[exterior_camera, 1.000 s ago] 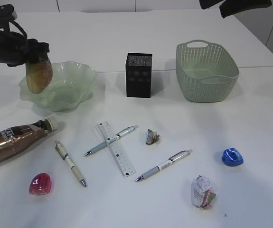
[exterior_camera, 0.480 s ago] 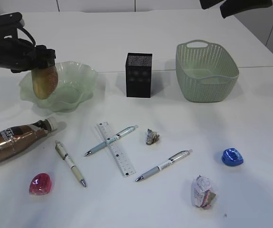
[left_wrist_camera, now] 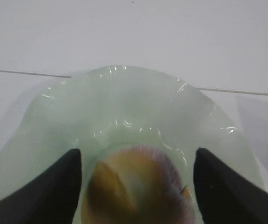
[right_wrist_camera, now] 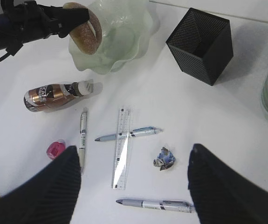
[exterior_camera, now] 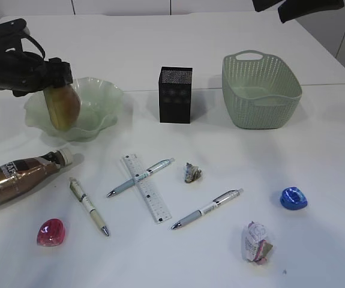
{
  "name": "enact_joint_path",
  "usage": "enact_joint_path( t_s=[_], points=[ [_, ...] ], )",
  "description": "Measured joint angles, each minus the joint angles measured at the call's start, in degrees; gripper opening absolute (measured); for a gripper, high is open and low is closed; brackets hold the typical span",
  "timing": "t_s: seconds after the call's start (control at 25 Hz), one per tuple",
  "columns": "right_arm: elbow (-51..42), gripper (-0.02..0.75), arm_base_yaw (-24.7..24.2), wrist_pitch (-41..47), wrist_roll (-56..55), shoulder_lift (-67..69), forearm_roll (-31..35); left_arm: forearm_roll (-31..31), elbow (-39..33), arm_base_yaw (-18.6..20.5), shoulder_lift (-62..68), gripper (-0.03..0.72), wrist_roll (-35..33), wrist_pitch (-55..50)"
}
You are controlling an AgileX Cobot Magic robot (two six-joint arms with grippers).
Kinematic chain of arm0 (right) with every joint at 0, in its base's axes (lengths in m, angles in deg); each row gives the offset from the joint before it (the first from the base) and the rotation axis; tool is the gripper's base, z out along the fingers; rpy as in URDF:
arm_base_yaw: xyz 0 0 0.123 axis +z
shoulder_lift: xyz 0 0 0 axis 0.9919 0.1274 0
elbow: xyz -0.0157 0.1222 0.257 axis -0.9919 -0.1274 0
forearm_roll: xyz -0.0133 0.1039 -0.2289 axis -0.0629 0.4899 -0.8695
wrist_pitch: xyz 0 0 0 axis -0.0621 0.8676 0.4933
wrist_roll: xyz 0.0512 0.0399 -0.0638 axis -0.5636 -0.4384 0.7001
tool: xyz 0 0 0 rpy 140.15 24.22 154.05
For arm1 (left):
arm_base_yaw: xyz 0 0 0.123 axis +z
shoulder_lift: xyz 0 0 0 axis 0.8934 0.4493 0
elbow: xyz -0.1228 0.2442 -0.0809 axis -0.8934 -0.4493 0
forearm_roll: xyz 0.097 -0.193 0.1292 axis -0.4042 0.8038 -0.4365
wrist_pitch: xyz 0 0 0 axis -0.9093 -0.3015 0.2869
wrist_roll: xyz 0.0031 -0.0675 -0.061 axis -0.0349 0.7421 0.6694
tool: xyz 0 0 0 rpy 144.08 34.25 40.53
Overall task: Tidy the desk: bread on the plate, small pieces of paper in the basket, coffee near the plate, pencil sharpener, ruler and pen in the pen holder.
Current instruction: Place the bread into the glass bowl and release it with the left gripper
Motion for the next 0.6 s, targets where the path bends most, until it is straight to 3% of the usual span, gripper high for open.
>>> enact_joint_path(
  t_s=[0.28, 0.6],
  points=[
    [0.00, 0.559, 0.00, 0.00, 0.00, 0.00, 0.00, 1.59, 0.00, 0.00, 0.29, 0.533, 0.00, -0.20],
    [0.00, 0.559, 0.00, 0.00, 0.00, 0.00, 0.00, 11.60, 0.00, 0.00, 0.29, 0.538, 0.00, -5.61]
  ],
)
